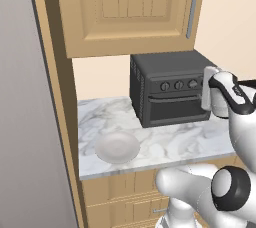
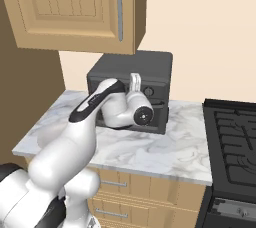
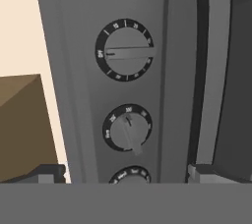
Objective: Pull the toaster oven rack outwards. Pick up the baguette from the plate and place it on the toaster oven rack. Close the toaster oven door fully and set the temperature to the lowest setting.
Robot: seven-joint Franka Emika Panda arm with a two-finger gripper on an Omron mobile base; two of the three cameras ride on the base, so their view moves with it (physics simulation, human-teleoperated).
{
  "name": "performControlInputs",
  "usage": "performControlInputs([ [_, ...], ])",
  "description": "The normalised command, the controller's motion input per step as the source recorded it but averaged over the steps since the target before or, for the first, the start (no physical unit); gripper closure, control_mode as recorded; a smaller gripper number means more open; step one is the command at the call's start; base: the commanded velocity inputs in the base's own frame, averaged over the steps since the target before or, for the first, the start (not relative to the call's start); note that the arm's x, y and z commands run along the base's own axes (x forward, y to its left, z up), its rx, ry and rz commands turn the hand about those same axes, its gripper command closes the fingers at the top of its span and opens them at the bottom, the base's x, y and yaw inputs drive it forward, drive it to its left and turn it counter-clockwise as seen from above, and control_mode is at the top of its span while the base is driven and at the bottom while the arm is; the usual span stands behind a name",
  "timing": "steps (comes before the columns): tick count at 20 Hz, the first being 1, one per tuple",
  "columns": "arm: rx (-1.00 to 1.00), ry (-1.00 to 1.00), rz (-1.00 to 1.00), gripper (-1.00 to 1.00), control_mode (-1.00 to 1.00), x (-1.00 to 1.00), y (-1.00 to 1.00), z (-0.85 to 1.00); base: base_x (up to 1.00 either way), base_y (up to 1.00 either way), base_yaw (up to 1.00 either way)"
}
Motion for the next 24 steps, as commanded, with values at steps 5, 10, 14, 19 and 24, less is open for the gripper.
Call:
performControlInputs([
  [5,-0.04,-0.04,0.0,-1.0,-1.0,0.18,0.0,-0.1,0.0,0.0,0.0],
  [10,-0.05,-0.01,0.01,-1.0,-1.0,0.21,0.0,-0.12,0.0,0.0,0.0],
  [14,-0.04,0.0,0.02,-1.0,-1.0,0.22,0.0,-0.04,0.0,0.0,0.0],
  [19,-0.02,0.0,0.02,-1.0,-1.0,0.22,0.0,0.0,0.0,0.0,0.0],
  [24,-0.02,0.0,0.02,-1.0,-1.0,0.19,0.0,-0.04,0.0,0.0,0.0],
])
